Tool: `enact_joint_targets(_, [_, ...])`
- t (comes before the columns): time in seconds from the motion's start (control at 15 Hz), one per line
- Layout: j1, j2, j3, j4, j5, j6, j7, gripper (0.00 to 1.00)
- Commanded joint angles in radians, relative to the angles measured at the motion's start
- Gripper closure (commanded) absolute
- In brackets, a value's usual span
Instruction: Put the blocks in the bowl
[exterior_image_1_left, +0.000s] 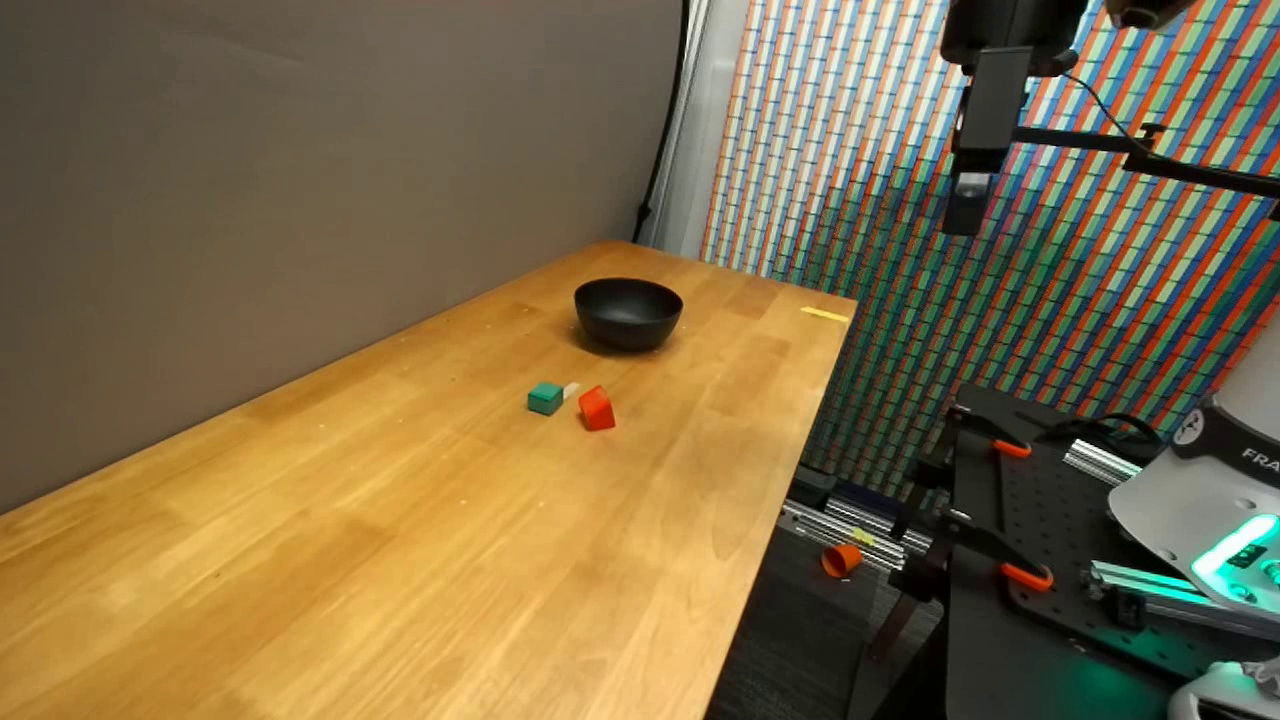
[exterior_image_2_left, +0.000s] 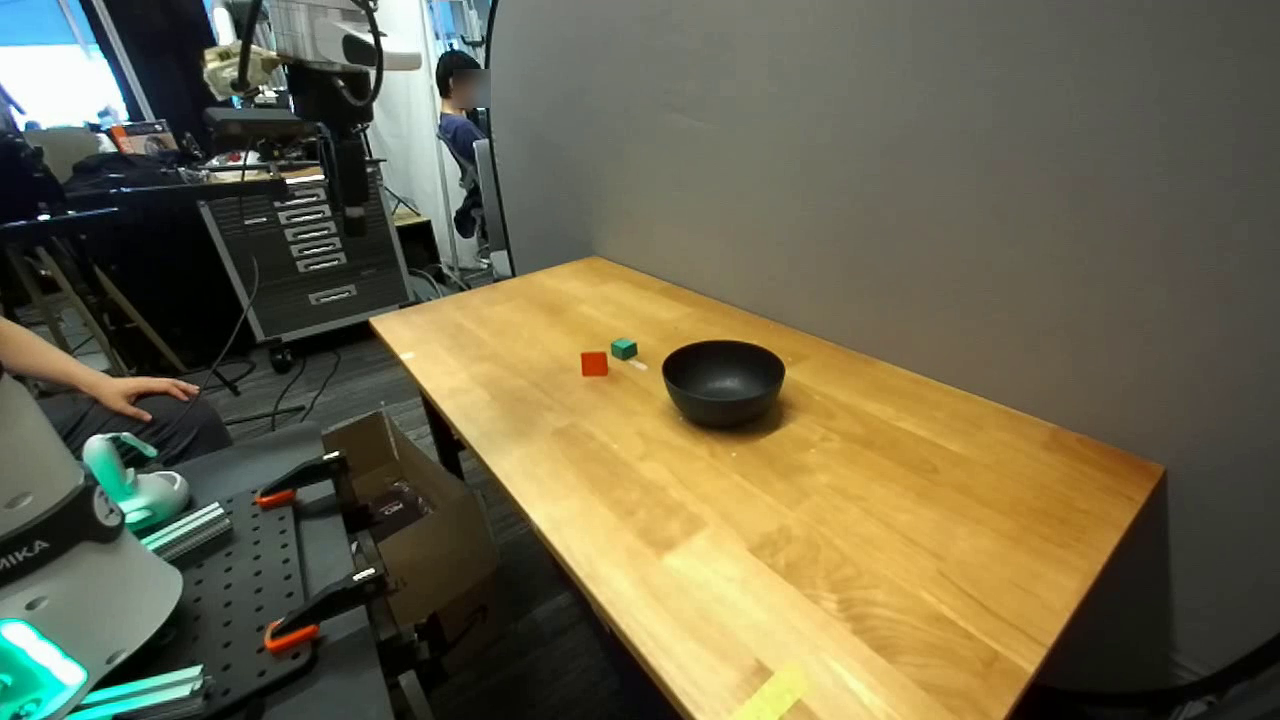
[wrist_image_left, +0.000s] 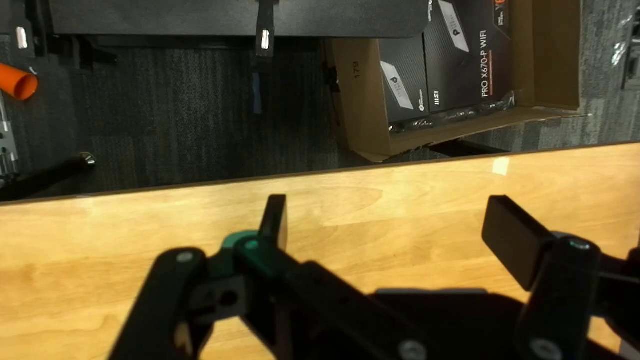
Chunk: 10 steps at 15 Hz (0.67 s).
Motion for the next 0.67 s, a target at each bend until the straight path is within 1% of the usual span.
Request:
enact_joint_targets(0.0, [-0.005, 0.225, 0.017, 0.058, 0.001, 0.167, -0.058, 0.0])
enact_joint_targets(0.13, [0.009, 0.326, 0.022, 0.091, -0.009, 0.233, -0.101, 0.0])
enact_joint_targets(0.33, [0.012, 0.521, 0.035, 0.191, -0.053, 0.296, -0.156, 0.0])
enact_joint_targets(0.6, [0.012, 0.78, 0.039, 0.395, -0.213, 0.287, -0.141, 0.0])
